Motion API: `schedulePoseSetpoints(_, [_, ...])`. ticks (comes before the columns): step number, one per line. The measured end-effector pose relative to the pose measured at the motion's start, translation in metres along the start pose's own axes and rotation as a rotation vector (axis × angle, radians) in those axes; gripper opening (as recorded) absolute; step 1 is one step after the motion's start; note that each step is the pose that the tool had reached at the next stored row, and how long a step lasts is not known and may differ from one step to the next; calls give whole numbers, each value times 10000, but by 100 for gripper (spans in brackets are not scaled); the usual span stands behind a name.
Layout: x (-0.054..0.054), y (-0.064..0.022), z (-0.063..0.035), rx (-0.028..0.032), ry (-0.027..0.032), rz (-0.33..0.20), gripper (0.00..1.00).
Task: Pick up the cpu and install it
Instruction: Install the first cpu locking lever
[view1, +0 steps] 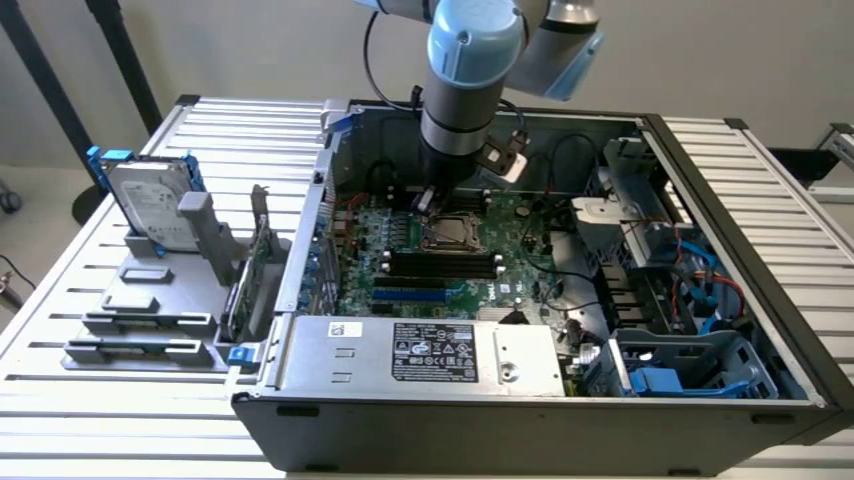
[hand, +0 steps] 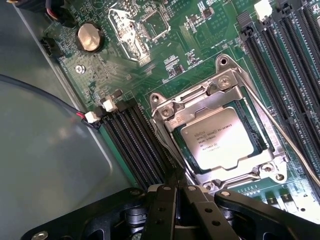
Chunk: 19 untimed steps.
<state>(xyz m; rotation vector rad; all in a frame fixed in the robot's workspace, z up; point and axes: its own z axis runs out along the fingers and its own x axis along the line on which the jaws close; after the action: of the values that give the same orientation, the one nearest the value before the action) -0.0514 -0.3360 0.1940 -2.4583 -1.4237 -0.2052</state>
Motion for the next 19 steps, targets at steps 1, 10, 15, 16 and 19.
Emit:
schedulePoseSetpoints(1, [1,2,0,1,0,0,11])
schedulePoseSetpoints(10, [8,14,0,0,-1,0,11])
schedulePoseSetpoints(15, [13,24,0,0,-1,0,11])
schedulePoseSetpoints(16, [15,26,0,0,-1,0,11])
schedulePoseSetpoints(19, [19,33,0,0,-2,0,11])
